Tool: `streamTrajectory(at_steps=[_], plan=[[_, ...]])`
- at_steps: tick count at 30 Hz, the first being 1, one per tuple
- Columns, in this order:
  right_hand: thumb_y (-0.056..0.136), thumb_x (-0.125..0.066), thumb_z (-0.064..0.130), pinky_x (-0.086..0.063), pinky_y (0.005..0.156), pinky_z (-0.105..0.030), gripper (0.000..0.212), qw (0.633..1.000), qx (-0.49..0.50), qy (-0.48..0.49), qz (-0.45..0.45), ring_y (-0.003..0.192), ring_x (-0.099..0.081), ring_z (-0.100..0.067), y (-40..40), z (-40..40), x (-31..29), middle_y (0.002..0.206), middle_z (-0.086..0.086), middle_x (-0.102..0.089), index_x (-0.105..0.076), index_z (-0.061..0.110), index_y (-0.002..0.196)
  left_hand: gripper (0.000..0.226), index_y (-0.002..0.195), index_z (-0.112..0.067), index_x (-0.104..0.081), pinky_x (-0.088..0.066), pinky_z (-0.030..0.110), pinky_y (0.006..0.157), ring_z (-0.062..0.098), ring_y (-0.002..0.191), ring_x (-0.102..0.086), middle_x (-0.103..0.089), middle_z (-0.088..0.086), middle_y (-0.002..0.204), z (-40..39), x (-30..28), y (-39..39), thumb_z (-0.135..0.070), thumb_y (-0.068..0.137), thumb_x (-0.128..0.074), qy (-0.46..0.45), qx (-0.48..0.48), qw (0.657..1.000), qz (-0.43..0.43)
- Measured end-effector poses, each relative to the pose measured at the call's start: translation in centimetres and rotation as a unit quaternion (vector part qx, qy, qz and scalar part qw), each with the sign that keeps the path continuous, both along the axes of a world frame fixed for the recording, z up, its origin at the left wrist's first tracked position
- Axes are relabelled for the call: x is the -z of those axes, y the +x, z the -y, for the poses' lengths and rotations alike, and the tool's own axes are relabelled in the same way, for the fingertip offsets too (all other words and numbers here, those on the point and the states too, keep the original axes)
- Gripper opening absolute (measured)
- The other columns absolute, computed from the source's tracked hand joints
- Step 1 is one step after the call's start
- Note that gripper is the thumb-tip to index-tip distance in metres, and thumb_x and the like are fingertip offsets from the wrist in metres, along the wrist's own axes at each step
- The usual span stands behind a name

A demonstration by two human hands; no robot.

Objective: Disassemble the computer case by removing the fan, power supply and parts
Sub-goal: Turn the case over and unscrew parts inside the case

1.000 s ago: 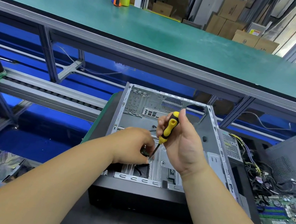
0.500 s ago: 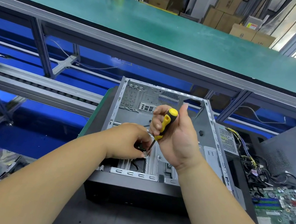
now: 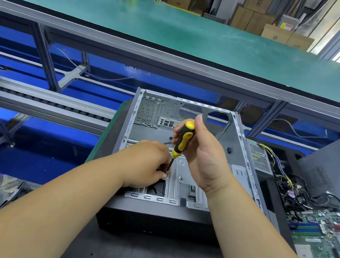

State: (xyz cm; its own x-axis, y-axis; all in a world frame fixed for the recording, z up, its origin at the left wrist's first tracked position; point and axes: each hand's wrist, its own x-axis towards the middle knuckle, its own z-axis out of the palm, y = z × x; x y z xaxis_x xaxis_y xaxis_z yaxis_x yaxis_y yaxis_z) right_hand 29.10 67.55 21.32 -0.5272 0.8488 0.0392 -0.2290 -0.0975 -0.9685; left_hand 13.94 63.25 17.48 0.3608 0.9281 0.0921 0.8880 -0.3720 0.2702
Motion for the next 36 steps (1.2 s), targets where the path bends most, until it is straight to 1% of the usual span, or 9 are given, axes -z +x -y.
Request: streamTrajectory(at_steps=[4, 11, 17, 21, 23, 25, 29, 33, 36], plan=[[0.102, -0.032, 0.049, -0.044, 0.074, -0.028, 0.057, 1.000, 0.028, -0.003, 0.003, 0.072, -0.056, -0.013, 0.3, -0.1, -0.2, 0.075, 0.001, -0.062, -0.068, 0.020, 0.070, 0.024, 0.103, -0.016, -0.060, -0.041, 0.037, 0.093, 0.022, 0.104, -0.051, -0.057, -0.001, 0.111, 0.1, 0.5, 0.5, -0.038, 0.093, -0.056, 0.043, 0.017, 0.997, -0.054], [0.104, -0.024, 0.048, -0.044, 0.077, -0.033, 0.061, 0.998, 0.057, -0.024, -0.023, 0.070, -0.053, -0.017, 0.5, -0.1, -0.4, 0.073, -0.003, -0.058, -0.060, 0.011, 0.073, 0.025, 0.113, -0.015, -0.054, -0.035, 0.035, 0.089, 0.023, 0.102, -0.048, -0.052, 0.002, 0.113, 0.3, 1.5, 1.0, -0.035, 0.098, -0.047, 0.059, 0.010, 0.995, -0.076], [0.104, -0.017, 0.054, -0.044, 0.073, -0.031, 0.063, 0.988, 0.064, -0.062, -0.123, 0.063, -0.050, -0.019, 0.6, -0.3, -0.9, 0.068, -0.003, -0.051, -0.053, 0.011, 0.075, 0.008, 0.096, -0.025, -0.043, -0.027, 0.027, 0.078, 0.017, 0.093, -0.044, -0.039, -0.010, 0.097, 0.4, 0.7, 0.9, -0.029, 0.100, -0.048, -0.006, -0.030, 0.999, 0.024], [0.098, -0.017, 0.064, -0.041, 0.071, -0.031, 0.064, 0.975, 0.064, -0.085, -0.197, 0.057, -0.040, -0.017, 1.4, -0.5, -1.8, 0.068, -0.002, -0.043, -0.048, 0.012, 0.076, 0.014, 0.087, -0.028, -0.041, -0.036, 0.029, 0.072, 0.012, 0.082, -0.046, -0.044, -0.013, 0.092, 0.4, -0.1, 0.9, -0.027, 0.100, -0.048, -0.065, -0.063, 0.990, 0.111], [0.092, -0.026, 0.070, -0.041, 0.068, -0.030, 0.063, 0.965, 0.075, -0.095, -0.231, 0.058, -0.039, -0.017, 2.3, -0.7, -2.4, 0.072, -0.003, -0.043, -0.049, 0.014, 0.075, 0.016, 0.085, -0.032, -0.042, -0.039, 0.027, 0.071, 0.011, 0.083, -0.049, -0.048, -0.013, 0.093, 0.3, -0.3, 1.0, -0.027, 0.100, -0.048, -0.086, -0.071, 0.983, 0.143], [0.093, -0.047, 0.058, -0.043, 0.068, -0.028, 0.046, 0.959, 0.120, -0.098, -0.236, 0.059, -0.041, -0.015, 3.4, -1.0, -3.1, 0.075, -0.002, -0.046, -0.051, 0.016, 0.073, 0.015, 0.086, -0.034, -0.046, -0.040, 0.022, 0.068, 0.006, 0.081, -0.053, -0.056, -0.013, 0.092, 0.1, -0.4, 1.2, -0.028, 0.100, -0.047, -0.108, -0.088, 0.972, 0.189], [0.099, -0.056, 0.028, -0.045, 0.071, -0.027, 0.031, 0.943, 0.272, -0.107, -0.157, 0.058, -0.048, -0.012, 6.0, -1.9, -3.6, 0.065, 0.002, -0.052, -0.054, 0.016, 0.070, 0.019, 0.088, -0.023, -0.061, -0.050, 0.024, 0.080, 0.004, 0.079, -0.064, -0.070, -0.009, 0.083, -0.7, -0.8, 2.5, -0.019, 0.101, -0.049, -0.172, -0.134, 0.877, 0.429], [0.100, -0.045, 0.051, -0.039, 0.064, -0.027, 0.040, 0.919, 0.380, -0.059, 0.090, 0.054, -0.046, -0.005, 9.1, -2.3, -3.2, 0.051, 0.012, -0.050, -0.058, 0.021, 0.076, 0.020, 0.087, -0.010, -0.059, -0.049, 0.020, 0.074, 0.008, 0.071, -0.058, -0.065, -0.001, 0.078, -1.6, -1.9, 4.5, -0.005, 0.101, -0.046, -0.245, -0.112, 0.765, 0.585], [0.095, -0.038, 0.063, -0.031, 0.055, -0.028, 0.049, 0.902, 0.398, -0.054, 0.159, 0.044, -0.041, -0.003, 12.2, -3.0, -2.0, 0.044, 0.014, -0.046, -0.060, 0.021, 0.084, 0.017, 0.088, -0.008, -0.057, -0.050, 0.017, 0.070, 0.007, 0.067, -0.056, -0.063, 0.000, 0.076, -2.1, -2.6, 6.5, -0.004, 0.101, -0.046, -0.268, -0.115, 0.726, 0.623]])
